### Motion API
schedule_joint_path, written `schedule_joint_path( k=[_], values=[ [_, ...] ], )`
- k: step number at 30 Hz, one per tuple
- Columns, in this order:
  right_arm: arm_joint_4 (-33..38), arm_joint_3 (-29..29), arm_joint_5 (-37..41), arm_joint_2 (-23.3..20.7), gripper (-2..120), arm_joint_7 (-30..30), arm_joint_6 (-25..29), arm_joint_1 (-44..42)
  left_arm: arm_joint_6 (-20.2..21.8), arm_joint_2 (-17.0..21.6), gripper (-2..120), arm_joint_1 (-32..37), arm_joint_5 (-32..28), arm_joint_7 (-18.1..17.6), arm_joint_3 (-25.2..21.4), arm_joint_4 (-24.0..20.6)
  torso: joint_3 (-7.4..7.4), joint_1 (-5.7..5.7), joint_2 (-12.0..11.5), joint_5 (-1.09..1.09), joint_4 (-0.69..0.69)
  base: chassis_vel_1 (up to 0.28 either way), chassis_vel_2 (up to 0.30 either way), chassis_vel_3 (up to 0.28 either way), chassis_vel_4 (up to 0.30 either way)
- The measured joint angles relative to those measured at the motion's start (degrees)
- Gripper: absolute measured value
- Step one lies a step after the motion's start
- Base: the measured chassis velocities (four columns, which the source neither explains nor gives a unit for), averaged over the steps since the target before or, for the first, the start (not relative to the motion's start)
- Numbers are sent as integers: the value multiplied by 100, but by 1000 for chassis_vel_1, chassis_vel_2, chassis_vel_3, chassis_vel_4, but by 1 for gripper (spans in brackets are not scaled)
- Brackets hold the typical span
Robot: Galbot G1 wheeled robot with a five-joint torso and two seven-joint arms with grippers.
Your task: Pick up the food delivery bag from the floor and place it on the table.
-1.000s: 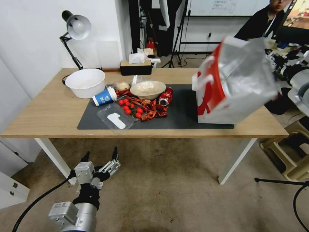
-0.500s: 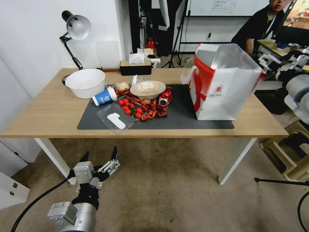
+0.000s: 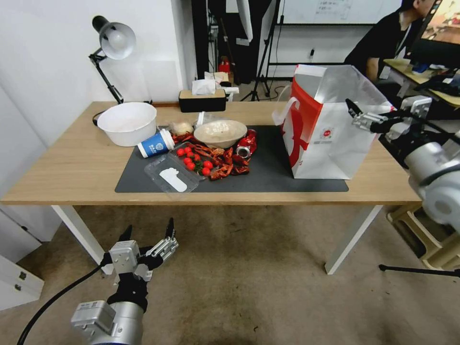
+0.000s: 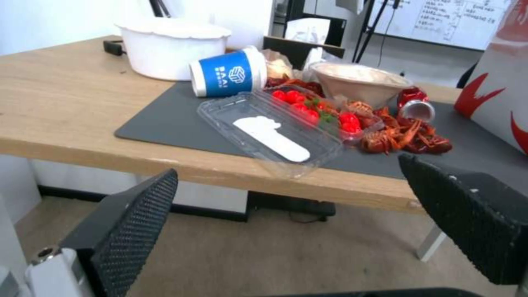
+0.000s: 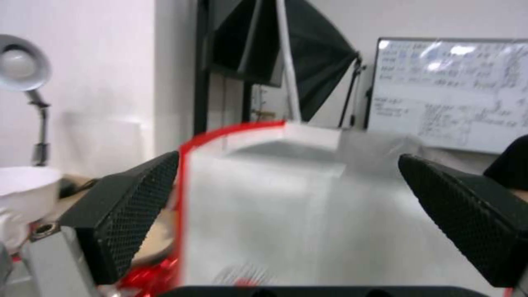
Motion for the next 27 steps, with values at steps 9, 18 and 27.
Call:
schedule_joint_path(
  k=[9,18,27],
  values=[
    [487,431,-611,652,100,-48,579,-1588,-97,-5,100,-16,-1,21,-7,5,0,0,0,1,-2,0,0,0,0],
    [606,325,-899,1306,100,-176,1162,-2467,-230,56,100,-140,-7,127,-61,140,0,0,0,0,-1,0,0,0,0],
    [370,138,-1271,2095,100,-278,1440,-2989,-554,213,100,-419,-47,470,-273,519,0,0,0,0,-2,0,0,0,0]
  ],
)
